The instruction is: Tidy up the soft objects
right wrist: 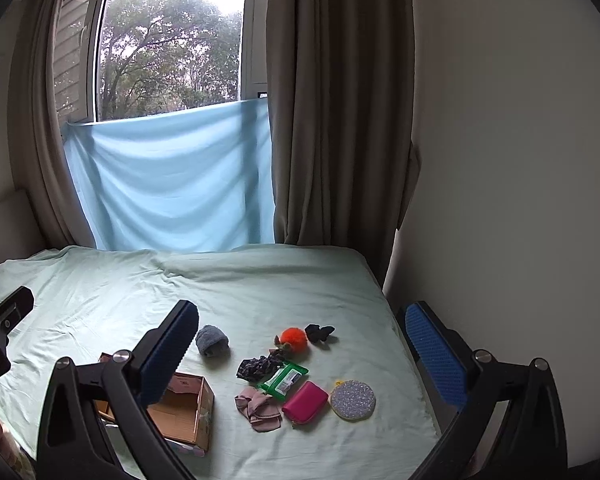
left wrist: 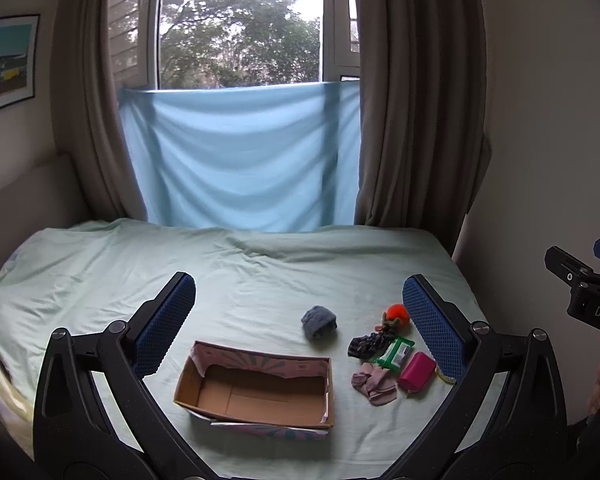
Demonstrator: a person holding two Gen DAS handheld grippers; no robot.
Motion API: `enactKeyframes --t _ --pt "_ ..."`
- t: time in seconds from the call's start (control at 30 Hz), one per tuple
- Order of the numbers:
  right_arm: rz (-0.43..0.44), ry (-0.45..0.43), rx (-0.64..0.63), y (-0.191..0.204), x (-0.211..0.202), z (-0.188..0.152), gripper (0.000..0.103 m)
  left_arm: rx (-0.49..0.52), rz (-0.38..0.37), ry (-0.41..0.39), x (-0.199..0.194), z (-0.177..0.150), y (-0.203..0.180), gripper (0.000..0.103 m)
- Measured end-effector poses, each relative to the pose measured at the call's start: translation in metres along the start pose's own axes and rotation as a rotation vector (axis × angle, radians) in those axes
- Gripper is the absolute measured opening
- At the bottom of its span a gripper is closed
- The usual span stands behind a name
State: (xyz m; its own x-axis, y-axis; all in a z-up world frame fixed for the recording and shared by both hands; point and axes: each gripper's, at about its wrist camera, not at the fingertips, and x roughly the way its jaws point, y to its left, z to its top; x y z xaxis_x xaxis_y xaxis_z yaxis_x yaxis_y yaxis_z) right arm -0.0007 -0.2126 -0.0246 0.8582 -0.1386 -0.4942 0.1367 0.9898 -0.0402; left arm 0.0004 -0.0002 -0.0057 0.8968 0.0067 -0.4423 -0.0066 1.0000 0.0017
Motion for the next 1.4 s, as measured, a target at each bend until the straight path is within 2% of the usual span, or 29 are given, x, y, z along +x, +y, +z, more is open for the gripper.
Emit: enactKeyframes --t 1.4 --pt "0.02 0.012 0.004 0.007 0.011 0.007 0.103 -0.002 -0.012 0.0 0.014 0.003 0.002 0.103"
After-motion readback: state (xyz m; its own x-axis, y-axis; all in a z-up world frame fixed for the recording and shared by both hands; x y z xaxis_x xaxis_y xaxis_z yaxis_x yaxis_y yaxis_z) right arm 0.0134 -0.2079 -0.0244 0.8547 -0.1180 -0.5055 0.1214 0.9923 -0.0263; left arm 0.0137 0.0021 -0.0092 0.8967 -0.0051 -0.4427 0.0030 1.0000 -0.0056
